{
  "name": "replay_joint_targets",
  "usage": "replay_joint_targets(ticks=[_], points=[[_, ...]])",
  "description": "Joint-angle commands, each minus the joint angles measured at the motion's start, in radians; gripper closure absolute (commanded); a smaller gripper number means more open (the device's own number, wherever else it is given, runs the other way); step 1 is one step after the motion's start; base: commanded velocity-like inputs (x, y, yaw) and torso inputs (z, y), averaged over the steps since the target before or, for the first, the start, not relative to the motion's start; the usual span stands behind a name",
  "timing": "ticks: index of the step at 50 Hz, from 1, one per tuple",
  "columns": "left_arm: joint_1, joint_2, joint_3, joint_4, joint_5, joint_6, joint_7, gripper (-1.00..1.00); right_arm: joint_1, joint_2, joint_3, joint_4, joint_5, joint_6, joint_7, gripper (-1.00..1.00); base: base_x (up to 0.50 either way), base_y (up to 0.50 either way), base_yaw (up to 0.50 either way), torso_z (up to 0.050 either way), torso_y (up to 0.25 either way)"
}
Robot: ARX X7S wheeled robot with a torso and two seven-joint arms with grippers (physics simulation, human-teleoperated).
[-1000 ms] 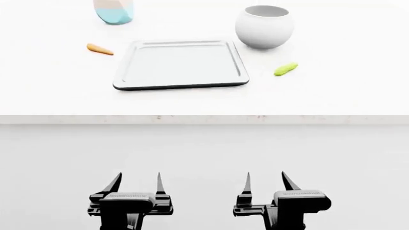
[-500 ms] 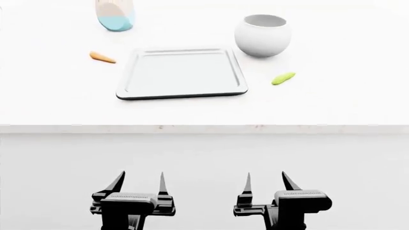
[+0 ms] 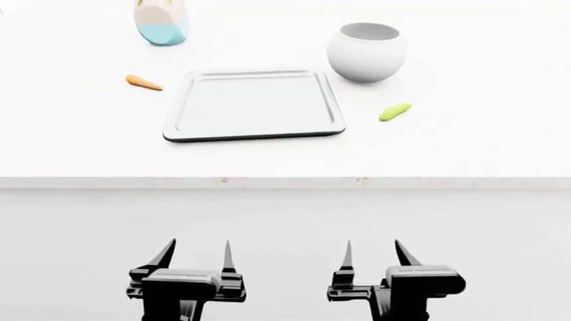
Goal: Place the two vegetables and bowl onto the tray for setting up a vegetable dip station.
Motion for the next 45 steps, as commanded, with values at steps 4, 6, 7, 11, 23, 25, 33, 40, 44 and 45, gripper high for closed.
replay_joint_targets(ticks=[4, 6, 7, 11, 23, 25, 33, 40, 44, 45], points=[[0.008, -0.024, 0.006, 0.215, -0.040, -0.148, -0.032, -1.00, -0.018, 0.025, 0.003, -0.218, 0.033, 0.166, 0.048, -1.00, 0.00, 0.00, 0.00, 0.000, 0.000], [0.005, -0.037, 0.008, 0.305, -0.040, -0.216, -0.047, -1.00, -0.016, 0.035, 0.004, -0.304, 0.046, 0.247, 0.058, -1.00, 0.00, 0.00, 0.00, 0.000, 0.000], [0.001, -0.045, 0.003, 0.359, -0.052, -0.258, -0.052, -1.00, -0.012, 0.040, 0.001, -0.323, 0.042, 0.272, 0.063, -1.00, 0.00, 0.00, 0.00, 0.000, 0.000], [-0.036, -0.066, -0.002, 0.504, -0.067, -0.397, -0.077, -1.00, 0.020, 0.064, 0.010, -0.432, 0.056, 0.394, 0.081, -1.00, 0.00, 0.00, 0.00, 0.000, 0.000], [-0.433, -0.087, -0.109, 0.842, -0.272, -1.088, -0.147, -1.00, 0.379, 0.104, 0.173, -0.883, 0.396, 1.146, 0.102, -1.00, 0.00, 0.00, 0.00, 0.000, 0.000], [-0.589, -0.066, -0.196, 0.866, -0.363, -1.309, -0.159, -1.00, 0.578, 0.065, 0.299, -0.955, 0.536, 1.437, 0.116, -1.00, 0.00, 0.00, 0.00, 0.000, 0.000], [-1.117, -0.166, -0.285, 0.615, -1.062, -1.634, -0.690, -1.00, 1.044, 0.267, 0.312, -0.557, 1.564, 1.547, 0.940, -1.00, 0.00, 0.00, 0.00, 0.000, 0.000], [-1.212, -0.198, -0.197, 0.501, -1.094, -1.595, -0.741, -1.00, 1.159, 0.295, 0.237, -0.433, 1.501, 1.540, 0.863, -1.00, 0.00, 0.00, 0.00, 0.000, 0.000], [-1.294, -0.191, -0.181, 0.421, -1.129, -1.616, -0.771, -1.00, 1.213, 0.301, 0.201, -0.365, 1.497, 1.533, 0.840, -1.00, 0.00, 0.00, 0.00, 0.000, 0.000], [-1.322, -0.191, -0.174, 0.385, -1.151, -1.625, -0.787, -1.00, 1.239, 0.300, 0.193, -0.333, 1.498, 1.531, 0.834, -1.00, 0.00, 0.00, 0.00, 0.000, 0.000]])
